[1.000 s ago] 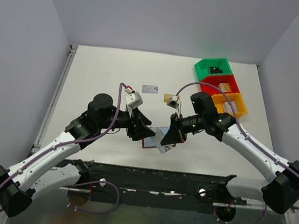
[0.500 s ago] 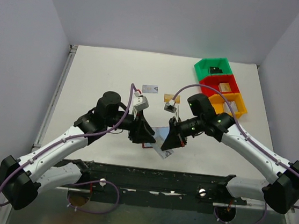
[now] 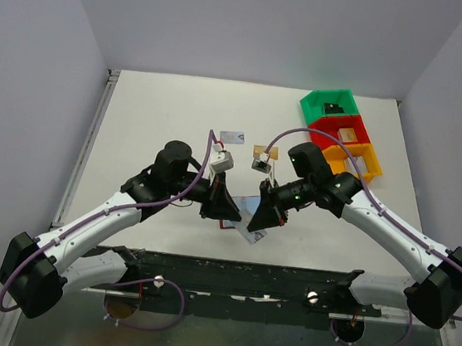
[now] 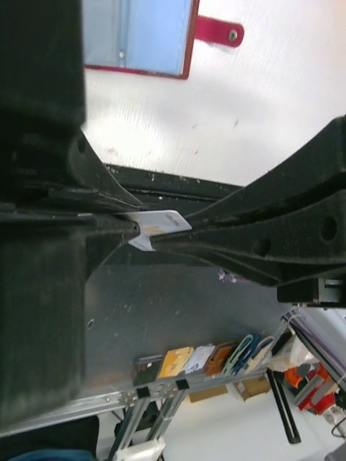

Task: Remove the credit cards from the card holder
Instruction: Place the credit card at the center of the board.

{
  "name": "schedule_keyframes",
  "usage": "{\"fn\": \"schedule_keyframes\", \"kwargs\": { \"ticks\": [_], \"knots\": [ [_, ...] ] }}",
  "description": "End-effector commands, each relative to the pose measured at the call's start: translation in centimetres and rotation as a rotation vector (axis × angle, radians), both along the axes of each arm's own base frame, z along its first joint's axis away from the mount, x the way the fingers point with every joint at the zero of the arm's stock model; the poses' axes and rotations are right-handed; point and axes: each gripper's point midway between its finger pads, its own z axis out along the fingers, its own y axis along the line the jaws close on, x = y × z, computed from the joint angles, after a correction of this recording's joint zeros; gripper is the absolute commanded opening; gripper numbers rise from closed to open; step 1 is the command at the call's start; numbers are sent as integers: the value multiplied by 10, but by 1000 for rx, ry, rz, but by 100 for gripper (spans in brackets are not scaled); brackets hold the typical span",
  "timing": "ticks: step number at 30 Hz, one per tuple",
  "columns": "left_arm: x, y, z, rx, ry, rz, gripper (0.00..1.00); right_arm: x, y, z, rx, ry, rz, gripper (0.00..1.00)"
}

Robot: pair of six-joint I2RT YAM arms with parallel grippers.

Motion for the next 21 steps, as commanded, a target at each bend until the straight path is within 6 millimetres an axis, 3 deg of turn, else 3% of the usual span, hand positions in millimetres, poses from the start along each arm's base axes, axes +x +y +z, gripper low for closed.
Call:
{"fn": "schedule_keyframes", "kwargs": {
  "ticks": [1,2,5,7,8,11,13,16,21],
  "knots": [
    [-11,0,4,-48,-20,-81,4,-3,3,9,24,-7,34,0],
    [-12,0,5,-54,-19,-88,0,-3,3,10,25,-12,32,1],
    [-8,2,6,-58,-30,-59,0,9,1,8,-20,-56,-48,53],
    [5,7,5,-44,-43,27,0,32,-7,6,-92,-111,-199,68],
    [17,11,6,-41,-46,84,0,42,-13,8,-105,-143,-266,95],
    [63,32,7,-51,-9,325,0,81,-41,13,-159,-208,-519,98],
    [104,53,2,-48,41,553,0,99,-59,14,-194,-282,-648,98],
    [158,79,-16,-21,166,834,0,114,-74,16,-201,-350,-777,98],
    [215,81,-56,13,324,1013,0,119,-79,-13,-236,-292,-864,95]
  ]
}}
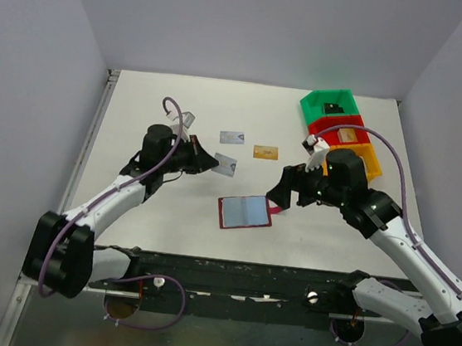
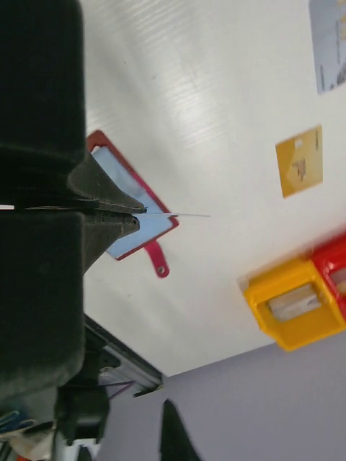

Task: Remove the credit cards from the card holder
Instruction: Place the credit card at the center of the board.

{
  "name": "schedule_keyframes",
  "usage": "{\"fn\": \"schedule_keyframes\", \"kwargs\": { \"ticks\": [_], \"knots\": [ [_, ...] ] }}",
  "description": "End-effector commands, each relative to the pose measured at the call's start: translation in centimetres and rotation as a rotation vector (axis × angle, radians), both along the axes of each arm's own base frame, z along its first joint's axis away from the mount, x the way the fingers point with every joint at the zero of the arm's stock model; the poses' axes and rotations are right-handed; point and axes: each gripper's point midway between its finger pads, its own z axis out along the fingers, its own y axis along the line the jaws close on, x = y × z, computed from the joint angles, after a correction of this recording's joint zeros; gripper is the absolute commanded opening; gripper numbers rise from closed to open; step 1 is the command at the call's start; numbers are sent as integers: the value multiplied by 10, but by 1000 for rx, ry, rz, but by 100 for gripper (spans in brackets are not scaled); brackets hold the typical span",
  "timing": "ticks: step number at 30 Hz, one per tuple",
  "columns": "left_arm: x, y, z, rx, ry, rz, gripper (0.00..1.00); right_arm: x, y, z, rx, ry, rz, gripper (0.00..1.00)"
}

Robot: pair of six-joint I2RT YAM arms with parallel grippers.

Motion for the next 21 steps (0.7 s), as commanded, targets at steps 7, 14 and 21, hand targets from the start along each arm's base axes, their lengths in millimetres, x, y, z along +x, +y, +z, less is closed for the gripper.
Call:
{"fn": "schedule_keyframes", "kwargs": {
  "ticks": [7,14,21],
  "knots": [
    [107,2,-69,-50,228,282,0,6,8,-54,39,157,-109,93],
    [137,0,-96,-121,283,277,0,7,15,-60,21,164,-63,93],
    [152,-13,-104,-182,320,228,0,10,14,-63,0,155,-54,93]
  ]
}}
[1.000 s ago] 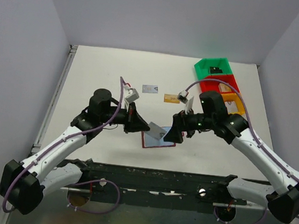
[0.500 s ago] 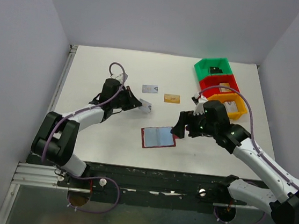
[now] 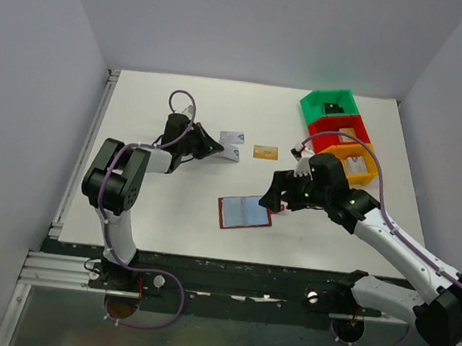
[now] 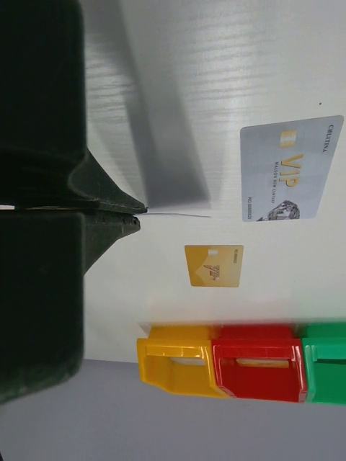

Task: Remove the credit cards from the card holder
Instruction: Place the credit card at the center of the board.

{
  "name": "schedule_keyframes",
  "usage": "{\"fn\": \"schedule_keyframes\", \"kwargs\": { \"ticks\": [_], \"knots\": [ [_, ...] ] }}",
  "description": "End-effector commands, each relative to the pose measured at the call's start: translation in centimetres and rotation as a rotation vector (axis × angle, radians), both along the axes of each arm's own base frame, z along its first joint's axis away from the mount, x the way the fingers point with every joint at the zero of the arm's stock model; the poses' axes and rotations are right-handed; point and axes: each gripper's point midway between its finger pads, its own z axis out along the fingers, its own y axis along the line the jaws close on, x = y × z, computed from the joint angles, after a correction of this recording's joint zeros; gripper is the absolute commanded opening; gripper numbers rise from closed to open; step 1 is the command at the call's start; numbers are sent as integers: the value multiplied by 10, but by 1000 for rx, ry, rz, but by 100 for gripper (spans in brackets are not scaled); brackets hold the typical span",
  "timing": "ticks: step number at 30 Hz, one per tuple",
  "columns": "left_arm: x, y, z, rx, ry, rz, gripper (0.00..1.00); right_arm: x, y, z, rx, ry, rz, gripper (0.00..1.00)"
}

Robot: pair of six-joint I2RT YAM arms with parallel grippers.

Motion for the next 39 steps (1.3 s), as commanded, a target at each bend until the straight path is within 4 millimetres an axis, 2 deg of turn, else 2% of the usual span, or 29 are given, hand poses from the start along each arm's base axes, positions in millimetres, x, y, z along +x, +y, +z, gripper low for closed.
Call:
{"fn": "schedule_keyframes", "kwargs": {
  "ticks": [1,13,30,32,39],
  "knots": [
    [12,-14,15,-86,-41,-47,0,3,6,8,15,-36,30,93],
    [10,-14,-17,-78,28,-38,2,7,8,2,-4,-13,28,93],
    [23,-15,-31,-103,63,9,11,9,7,0,-16,-7,23,93],
    [24,-15,-32,-104,65,13,15,9,7,-1,-18,-6,21,93],
    [22,-14,-29,-92,54,4,38,9,6,-2,-26,-4,19,93]
  ]
}}
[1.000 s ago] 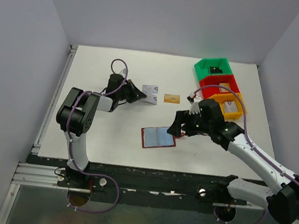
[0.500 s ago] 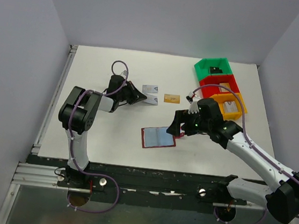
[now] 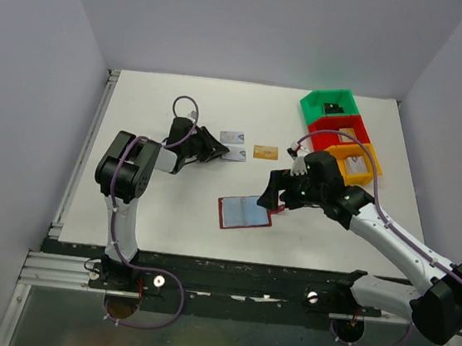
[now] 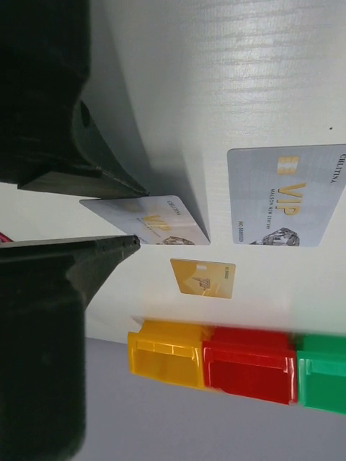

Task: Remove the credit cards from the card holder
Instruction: Place the credit card at the center of the board.

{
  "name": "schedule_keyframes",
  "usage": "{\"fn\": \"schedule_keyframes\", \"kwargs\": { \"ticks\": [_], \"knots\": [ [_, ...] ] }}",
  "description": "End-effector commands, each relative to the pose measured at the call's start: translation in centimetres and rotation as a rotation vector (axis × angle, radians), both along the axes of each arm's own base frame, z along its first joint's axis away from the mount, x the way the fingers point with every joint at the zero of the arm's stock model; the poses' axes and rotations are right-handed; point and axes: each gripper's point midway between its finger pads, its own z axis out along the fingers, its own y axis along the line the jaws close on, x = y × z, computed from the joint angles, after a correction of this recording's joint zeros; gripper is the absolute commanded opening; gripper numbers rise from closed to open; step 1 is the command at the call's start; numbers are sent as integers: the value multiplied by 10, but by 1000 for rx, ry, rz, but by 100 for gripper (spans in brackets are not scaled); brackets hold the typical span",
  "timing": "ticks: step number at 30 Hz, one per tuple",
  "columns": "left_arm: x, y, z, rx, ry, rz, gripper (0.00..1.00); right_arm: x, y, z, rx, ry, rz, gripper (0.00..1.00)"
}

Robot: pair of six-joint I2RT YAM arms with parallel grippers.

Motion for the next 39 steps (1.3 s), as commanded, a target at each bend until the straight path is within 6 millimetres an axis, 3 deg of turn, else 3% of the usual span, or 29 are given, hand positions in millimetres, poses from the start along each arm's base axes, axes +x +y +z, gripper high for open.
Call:
{"fn": "schedule_keyframes", "kwargs": {
  "ticks": [1,9,17,18,19,24,28,29,30,33,39],
  "knots": [
    [6,3,5,18,-35,4,40,4,2,9,-1,-25,7,93],
    [9,19,21,45,-73,1,52,4,-1,8,-19,-25,2,93],
    [8,41,28,192,-92,28,63,14,-22,2,-124,-67,-72,97],
    [8,44,29,217,-91,34,72,16,-25,0,-138,-70,-83,97],
    [7,48,29,243,-85,41,73,17,-28,-1,-151,-66,-101,97],
    [-4,78,39,471,-99,152,76,34,-51,-9,-193,-62,-318,100],
    [-25,111,59,745,-97,294,81,35,-45,-18,-134,-30,-299,100],
    [-34,116,66,793,-99,332,91,32,-40,-20,-122,-9,-273,100],
    [-42,118,72,821,-104,354,99,31,-39,-25,-127,8,-260,100],
    [-74,104,85,798,-121,369,99,28,-39,-38,-142,44,-249,100],
    [-114,58,99,473,-242,186,99,25,-43,-63,-135,94,-276,85]
  ]
}}
